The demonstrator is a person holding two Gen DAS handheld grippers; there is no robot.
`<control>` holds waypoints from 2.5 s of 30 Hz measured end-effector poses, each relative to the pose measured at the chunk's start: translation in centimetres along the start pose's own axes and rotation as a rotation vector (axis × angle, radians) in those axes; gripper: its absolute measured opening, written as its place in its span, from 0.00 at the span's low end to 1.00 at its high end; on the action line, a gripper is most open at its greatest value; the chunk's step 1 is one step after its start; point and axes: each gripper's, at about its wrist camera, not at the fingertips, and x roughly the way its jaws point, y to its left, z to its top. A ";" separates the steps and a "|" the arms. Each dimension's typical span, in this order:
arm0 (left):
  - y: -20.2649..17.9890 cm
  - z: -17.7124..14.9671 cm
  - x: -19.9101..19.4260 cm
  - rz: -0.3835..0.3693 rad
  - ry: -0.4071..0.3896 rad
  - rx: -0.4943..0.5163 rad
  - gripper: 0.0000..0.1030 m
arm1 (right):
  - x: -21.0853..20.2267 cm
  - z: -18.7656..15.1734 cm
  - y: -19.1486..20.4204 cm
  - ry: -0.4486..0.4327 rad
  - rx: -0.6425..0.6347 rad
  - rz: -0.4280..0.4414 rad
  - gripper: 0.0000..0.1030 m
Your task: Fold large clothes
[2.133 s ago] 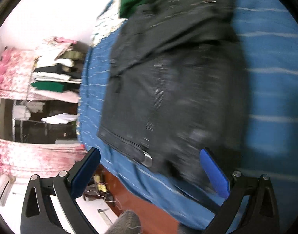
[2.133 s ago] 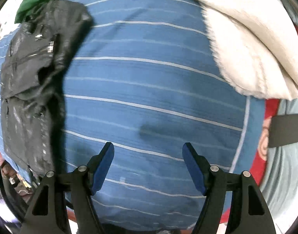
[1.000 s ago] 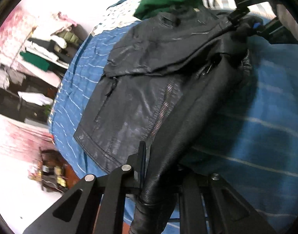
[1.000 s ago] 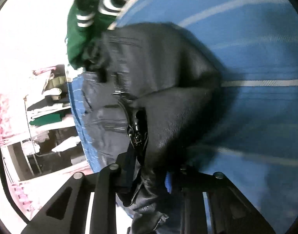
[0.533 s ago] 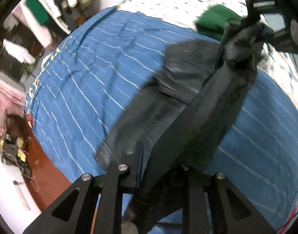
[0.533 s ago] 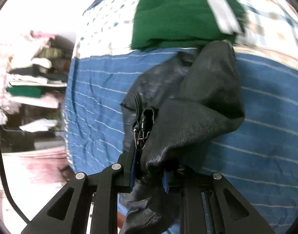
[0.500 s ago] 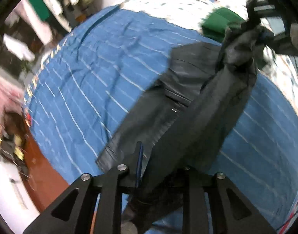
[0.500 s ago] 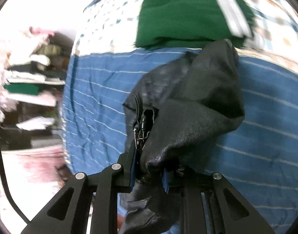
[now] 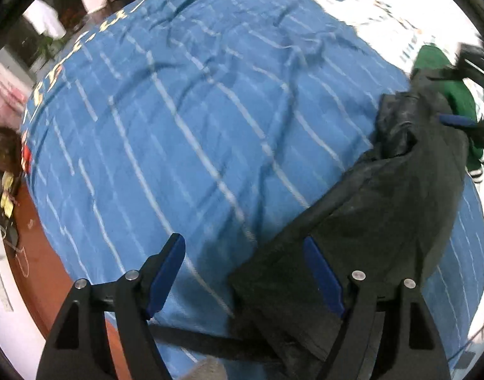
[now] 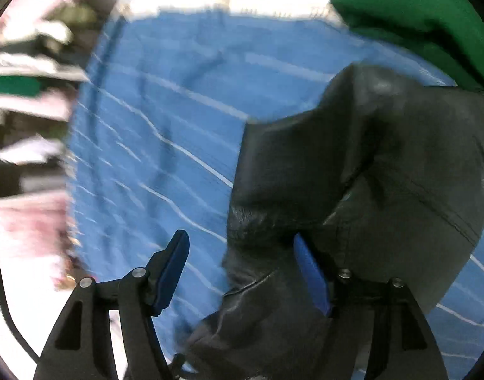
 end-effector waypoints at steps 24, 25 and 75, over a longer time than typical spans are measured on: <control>-3.3 -0.7 7.3 0.124 0.022 0.031 1.00 | -0.6 2.5 -24.6 -0.157 0.180 0.299 0.44; -3.8 -0.7 7.3 0.135 0.016 0.050 1.00 | -0.8 2.4 -24.4 -0.159 0.174 0.306 0.38; -14.5 -0.3 5.1 0.231 0.020 0.262 1.00 | -16.1 -14.1 -28.1 -0.076 0.189 -0.288 0.33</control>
